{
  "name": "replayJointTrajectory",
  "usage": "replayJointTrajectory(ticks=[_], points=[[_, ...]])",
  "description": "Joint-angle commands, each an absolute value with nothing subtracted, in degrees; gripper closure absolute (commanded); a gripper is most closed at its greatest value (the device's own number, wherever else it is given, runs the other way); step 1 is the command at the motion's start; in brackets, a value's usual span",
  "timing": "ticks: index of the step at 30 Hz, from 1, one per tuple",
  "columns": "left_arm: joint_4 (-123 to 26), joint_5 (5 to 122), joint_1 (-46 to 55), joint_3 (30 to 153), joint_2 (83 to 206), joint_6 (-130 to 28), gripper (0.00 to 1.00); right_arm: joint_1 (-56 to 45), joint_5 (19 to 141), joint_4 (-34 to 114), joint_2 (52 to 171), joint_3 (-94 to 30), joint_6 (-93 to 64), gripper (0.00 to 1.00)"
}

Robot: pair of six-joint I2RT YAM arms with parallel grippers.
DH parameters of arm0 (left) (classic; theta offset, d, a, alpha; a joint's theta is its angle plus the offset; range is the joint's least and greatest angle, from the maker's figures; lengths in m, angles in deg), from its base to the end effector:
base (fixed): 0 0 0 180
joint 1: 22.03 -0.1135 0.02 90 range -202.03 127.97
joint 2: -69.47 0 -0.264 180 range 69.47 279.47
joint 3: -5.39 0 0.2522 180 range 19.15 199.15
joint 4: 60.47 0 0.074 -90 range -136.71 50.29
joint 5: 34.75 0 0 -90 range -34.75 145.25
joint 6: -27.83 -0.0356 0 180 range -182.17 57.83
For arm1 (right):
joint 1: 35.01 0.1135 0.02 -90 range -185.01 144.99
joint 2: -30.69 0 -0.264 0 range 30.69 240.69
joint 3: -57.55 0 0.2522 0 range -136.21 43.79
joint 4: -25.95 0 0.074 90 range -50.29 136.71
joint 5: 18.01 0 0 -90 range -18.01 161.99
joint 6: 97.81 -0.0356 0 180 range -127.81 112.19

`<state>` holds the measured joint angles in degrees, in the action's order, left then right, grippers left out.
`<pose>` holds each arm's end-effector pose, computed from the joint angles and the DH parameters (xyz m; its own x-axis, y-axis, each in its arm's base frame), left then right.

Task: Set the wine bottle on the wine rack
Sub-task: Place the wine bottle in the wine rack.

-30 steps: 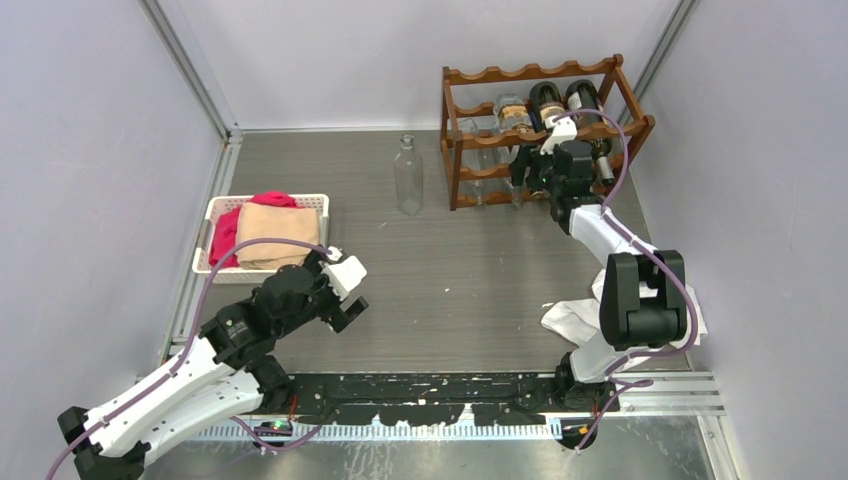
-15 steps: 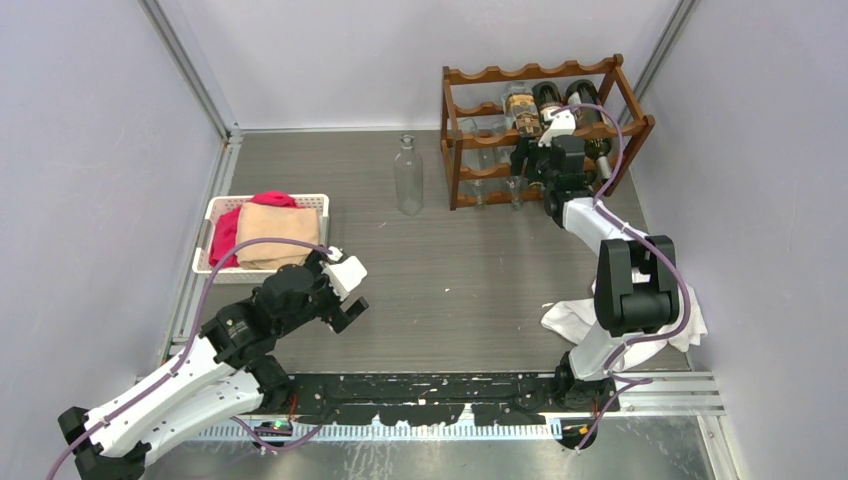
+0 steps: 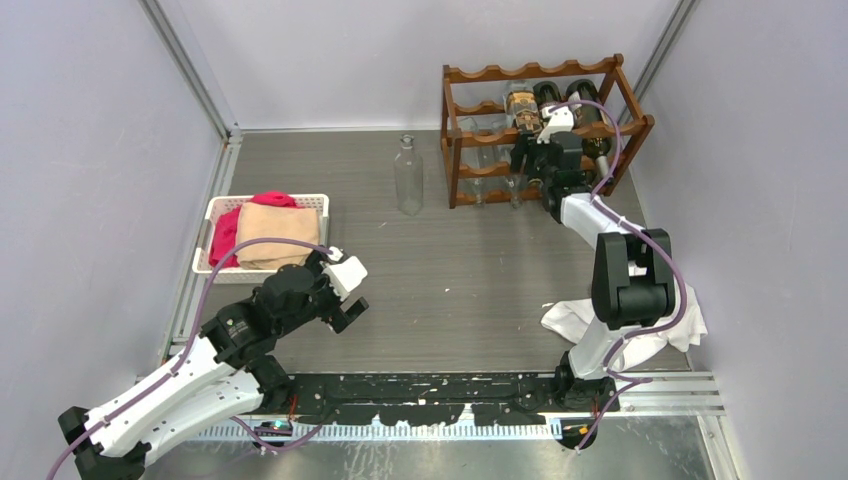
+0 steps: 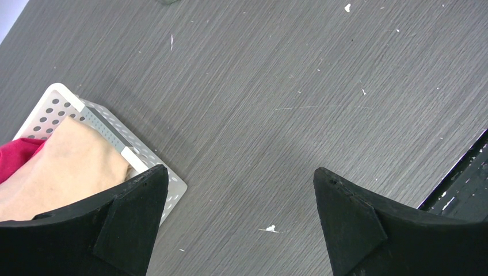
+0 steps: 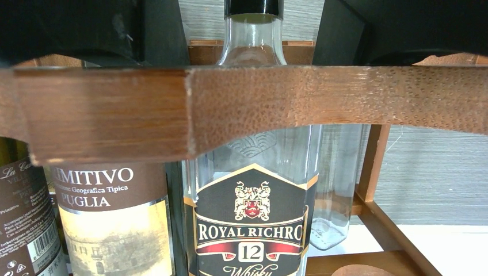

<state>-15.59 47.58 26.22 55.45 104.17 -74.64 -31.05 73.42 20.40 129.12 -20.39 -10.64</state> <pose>0.0976 -0.1022 0.2767 -0.1774 0.5201 -0.8355 0.7173 0.6496 0.2521 0.3998 0.0286 0.2581 -0.2615 0.0314 -0.9647 -0.0803 0.9953 0.0541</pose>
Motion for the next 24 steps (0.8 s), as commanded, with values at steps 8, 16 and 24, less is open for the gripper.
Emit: replayJointTrajectory(ticks=[8,16,24], points=[[-18.28,48.48,25.87,55.72,104.36,-75.27,0.05,-30.84,74.63,9.97,130.09,-25.93,-13.63,0.94],[-18.25,48.74,25.87,55.72,104.31,-75.27,0.05,-30.87,78.31,10.37,128.13,-24.23,-14.93,0.93],[-18.27,48.92,25.78,55.72,104.01,-75.28,0.05,-30.83,79.54,13.79,127.07,-24.92,-15.93,0.93]])
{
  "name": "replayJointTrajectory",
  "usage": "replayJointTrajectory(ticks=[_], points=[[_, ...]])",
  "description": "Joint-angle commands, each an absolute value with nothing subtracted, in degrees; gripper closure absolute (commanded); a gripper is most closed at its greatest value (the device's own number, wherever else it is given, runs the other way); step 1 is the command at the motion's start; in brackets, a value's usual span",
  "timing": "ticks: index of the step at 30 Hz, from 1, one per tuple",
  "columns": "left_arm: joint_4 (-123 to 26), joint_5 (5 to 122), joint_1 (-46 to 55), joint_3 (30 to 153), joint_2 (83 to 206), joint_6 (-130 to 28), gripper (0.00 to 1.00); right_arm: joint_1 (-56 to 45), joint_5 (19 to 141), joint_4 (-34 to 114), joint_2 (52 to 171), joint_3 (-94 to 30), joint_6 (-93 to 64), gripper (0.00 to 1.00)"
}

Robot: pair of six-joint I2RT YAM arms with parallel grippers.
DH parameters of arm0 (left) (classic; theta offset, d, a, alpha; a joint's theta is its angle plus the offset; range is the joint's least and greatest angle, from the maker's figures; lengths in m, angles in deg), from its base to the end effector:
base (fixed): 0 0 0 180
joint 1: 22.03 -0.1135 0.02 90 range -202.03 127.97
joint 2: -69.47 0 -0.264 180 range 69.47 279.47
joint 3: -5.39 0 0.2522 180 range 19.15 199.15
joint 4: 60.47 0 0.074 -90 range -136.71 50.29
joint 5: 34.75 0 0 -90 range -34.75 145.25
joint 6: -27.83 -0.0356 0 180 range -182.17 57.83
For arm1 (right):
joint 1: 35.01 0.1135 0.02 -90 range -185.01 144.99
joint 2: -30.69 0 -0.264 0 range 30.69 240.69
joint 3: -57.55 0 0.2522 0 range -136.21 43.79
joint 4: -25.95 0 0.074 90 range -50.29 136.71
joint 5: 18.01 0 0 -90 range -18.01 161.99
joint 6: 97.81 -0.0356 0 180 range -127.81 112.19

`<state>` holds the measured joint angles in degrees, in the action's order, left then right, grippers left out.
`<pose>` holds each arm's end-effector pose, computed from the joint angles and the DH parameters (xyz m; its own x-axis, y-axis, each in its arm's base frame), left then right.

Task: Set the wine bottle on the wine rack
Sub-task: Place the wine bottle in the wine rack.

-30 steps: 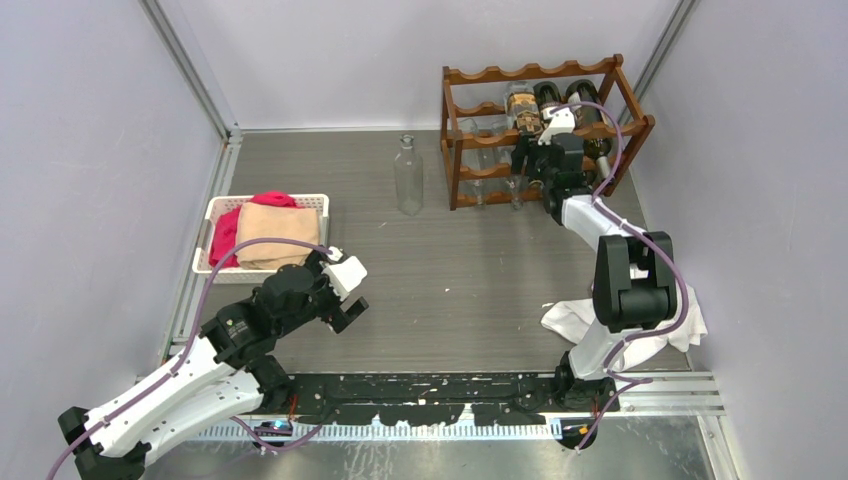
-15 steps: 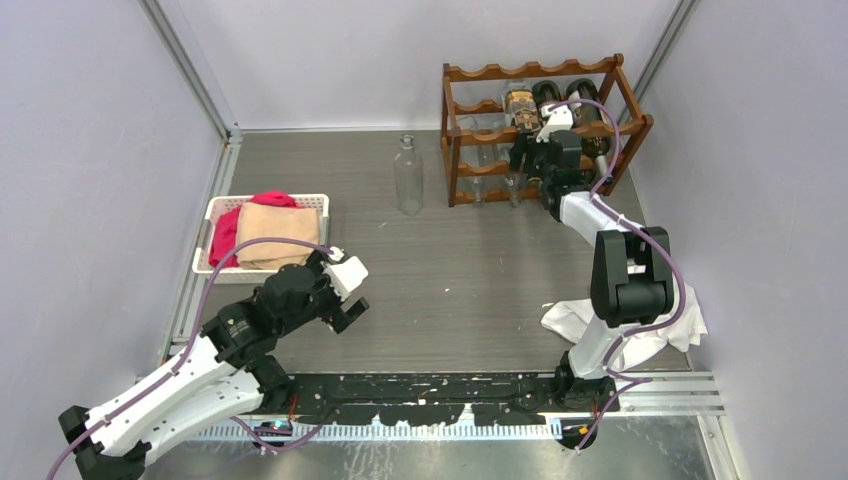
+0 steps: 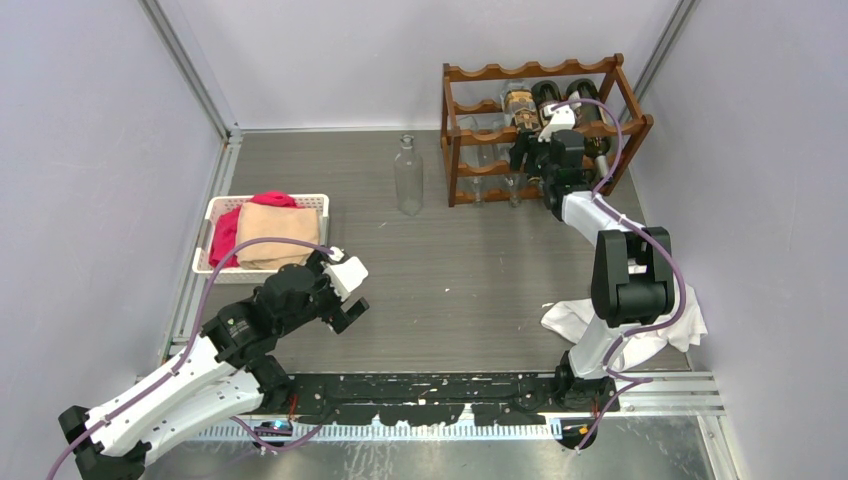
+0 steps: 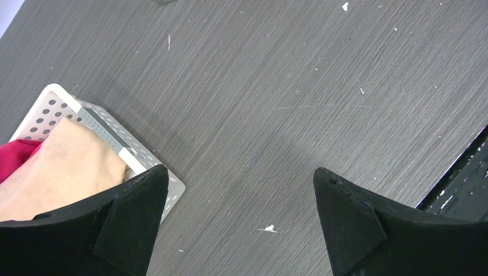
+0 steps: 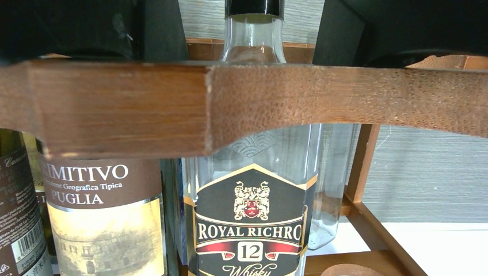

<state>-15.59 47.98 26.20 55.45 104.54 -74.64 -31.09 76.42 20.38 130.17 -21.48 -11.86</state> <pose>0.0982 -0.1031 0.2759 -0.1802 0.5233 -0.8329 0.7227 0.6448 0.2488 0.4045 0.0305 0.2577 -0.2656 0.0524 -0.9627 -0.1242 0.9883 0.0880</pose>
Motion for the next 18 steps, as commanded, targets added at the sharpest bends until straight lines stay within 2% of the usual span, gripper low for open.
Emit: replayJointTrajectory(ticks=[1,9,18], points=[[-18.31,48.92,25.78,55.78,104.01,-75.28,0.05,-30.85,79.92,13.94,126.90,-24.73,-15.99,0.92],[-18.40,49.35,25.78,55.72,103.92,-75.32,0.05,-30.86,82.50,15.63,126.00,-24.68,-15.49,0.89],[-18.40,49.44,25.72,55.72,104.01,-75.37,0.05,-30.74,81.06,18.86,128.34,-26.68,-15.25,0.77]])
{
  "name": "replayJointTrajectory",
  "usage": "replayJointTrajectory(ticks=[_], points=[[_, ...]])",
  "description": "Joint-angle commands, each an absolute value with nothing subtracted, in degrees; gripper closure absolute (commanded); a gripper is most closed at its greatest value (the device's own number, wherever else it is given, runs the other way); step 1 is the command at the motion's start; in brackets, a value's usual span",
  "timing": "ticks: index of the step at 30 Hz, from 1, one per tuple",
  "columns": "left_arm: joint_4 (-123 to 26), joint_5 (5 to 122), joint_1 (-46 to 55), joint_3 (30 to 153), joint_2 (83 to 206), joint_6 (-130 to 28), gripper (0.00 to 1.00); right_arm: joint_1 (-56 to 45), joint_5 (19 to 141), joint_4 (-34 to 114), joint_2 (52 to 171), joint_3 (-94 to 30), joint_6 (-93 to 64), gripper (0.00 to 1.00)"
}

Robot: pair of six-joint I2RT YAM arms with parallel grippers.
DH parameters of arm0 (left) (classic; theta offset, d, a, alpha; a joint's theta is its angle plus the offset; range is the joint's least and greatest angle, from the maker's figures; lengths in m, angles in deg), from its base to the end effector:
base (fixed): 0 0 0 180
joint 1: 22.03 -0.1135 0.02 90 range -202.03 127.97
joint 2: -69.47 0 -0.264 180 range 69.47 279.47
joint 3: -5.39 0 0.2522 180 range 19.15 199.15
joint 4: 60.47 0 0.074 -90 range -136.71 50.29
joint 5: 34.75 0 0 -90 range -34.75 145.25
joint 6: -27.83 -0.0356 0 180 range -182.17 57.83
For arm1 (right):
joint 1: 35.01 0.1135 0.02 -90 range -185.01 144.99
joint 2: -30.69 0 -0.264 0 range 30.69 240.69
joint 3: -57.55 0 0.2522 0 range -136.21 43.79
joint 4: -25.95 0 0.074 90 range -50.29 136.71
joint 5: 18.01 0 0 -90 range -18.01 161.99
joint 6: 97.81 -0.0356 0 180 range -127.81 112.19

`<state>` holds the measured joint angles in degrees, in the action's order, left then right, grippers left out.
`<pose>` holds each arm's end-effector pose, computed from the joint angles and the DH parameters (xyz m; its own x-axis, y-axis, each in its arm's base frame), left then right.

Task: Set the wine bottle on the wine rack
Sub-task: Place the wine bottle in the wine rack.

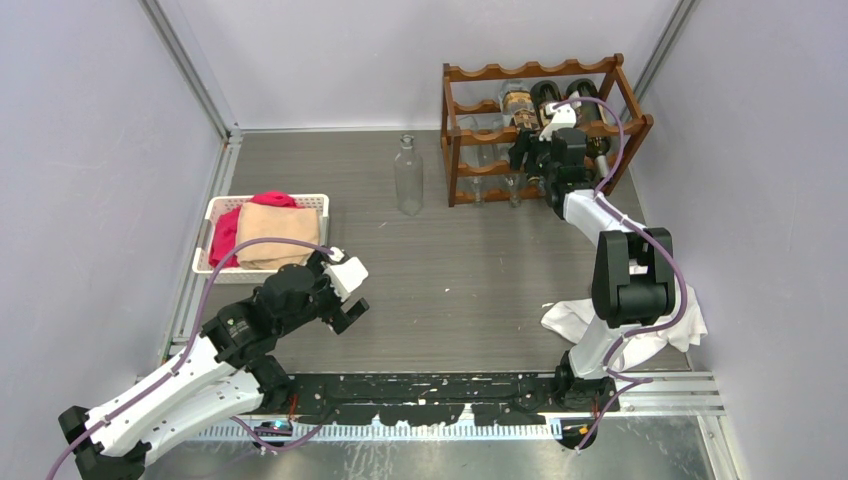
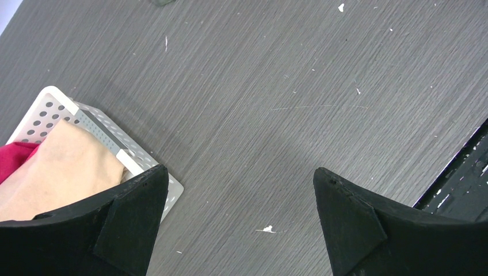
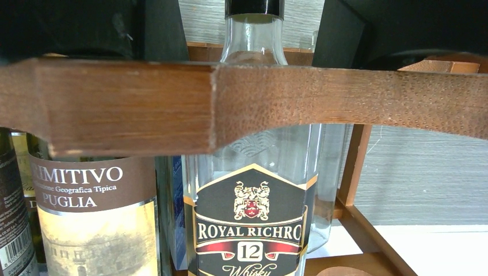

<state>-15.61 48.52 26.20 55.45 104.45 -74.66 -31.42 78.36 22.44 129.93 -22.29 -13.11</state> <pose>0.0978 -0.1032 0.2761 -0.1775 0.5211 -0.8348 0.7286 0.6398 0.2445 0.4044 0.0293 0.2604 -0.2877 0.0739 -0.9549 -0.1428 0.9826 0.1191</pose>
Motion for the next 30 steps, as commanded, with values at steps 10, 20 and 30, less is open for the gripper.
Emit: replayJointTrajectory(ticks=[10,20,30], points=[[-18.49,49.71,25.69,55.72,104.18,-75.46,0.05,-30.69,80.87,19.71,129.14,-26.83,-15.21,0.65],[-18.45,49.88,25.52,55.74,104.19,-75.49,0.05,-30.52,80.36,21.12,129.39,-27.40,-14.84,0.51],[-18.42,50.15,25.43,55.72,104.10,-75.48,0.05,-30.53,80.17,22.97,129.65,-28.19,-14.56,0.40]])
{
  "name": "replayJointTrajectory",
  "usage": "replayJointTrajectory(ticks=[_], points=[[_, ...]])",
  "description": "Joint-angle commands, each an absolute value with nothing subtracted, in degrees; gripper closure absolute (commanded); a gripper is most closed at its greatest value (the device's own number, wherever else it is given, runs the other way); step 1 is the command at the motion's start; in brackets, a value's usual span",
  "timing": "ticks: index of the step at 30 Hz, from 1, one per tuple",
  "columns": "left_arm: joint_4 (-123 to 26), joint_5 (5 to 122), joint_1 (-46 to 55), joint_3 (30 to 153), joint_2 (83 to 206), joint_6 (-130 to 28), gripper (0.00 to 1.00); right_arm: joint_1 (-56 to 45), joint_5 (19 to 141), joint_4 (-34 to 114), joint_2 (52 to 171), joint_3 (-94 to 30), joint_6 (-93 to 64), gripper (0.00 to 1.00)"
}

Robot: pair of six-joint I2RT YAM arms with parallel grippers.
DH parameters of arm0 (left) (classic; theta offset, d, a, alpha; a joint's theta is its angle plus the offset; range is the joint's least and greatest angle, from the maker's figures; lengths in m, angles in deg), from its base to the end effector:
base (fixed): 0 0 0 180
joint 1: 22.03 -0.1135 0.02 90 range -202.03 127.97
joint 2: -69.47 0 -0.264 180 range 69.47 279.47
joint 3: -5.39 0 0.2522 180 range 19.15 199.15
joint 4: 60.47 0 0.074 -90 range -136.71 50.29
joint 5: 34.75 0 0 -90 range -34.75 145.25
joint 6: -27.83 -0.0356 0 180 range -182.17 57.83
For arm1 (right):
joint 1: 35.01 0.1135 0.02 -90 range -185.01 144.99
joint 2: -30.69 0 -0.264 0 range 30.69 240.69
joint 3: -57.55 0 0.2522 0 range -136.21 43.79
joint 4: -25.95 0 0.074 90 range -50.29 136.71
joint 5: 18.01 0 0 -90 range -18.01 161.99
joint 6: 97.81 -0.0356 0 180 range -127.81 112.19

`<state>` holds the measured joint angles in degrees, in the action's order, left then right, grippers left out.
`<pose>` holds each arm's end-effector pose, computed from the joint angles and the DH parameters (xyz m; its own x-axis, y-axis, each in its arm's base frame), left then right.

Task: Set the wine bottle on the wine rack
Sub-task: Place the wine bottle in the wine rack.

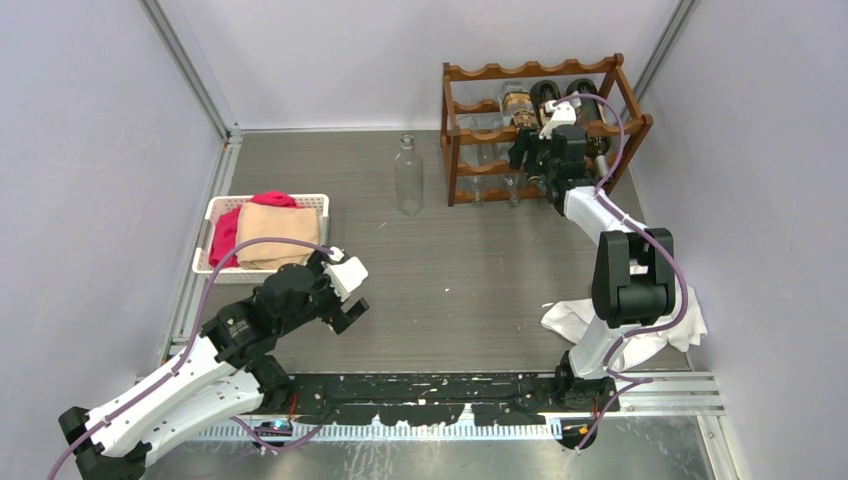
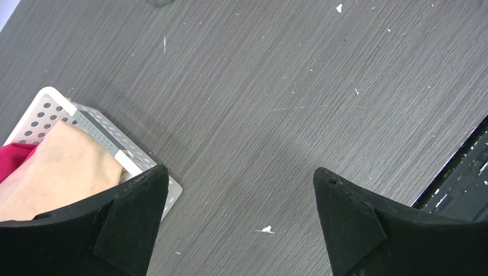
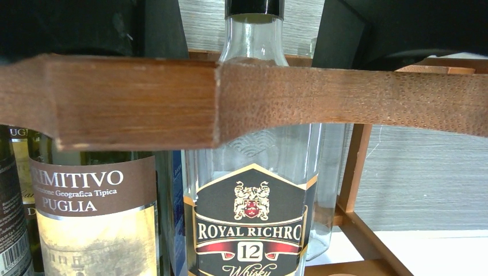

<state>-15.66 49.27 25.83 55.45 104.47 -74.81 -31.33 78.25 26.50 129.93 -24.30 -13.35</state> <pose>0.0982 -0.1030 0.2762 -0.1768 0.5197 -0.8358 0.7332 0.6360 0.2404 0.4060 0.0300 0.2650 -0.3221 0.0754 -0.9437 -0.1369 0.9826 0.1253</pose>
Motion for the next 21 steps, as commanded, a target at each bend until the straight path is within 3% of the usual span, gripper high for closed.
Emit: replayJointTrajectory(ticks=[1,21], points=[[-18.41,50.15,25.43,55.74,104.10,-75.44,0.05,-30.46,80.16,23.01,129.71,-28.23,-14.52,0.39],[-18.40,50.41,25.25,55.73,104.19,-75.51,0.05,-30.51,80.34,24.35,129.92,-28.69,-14.64,0.28]])
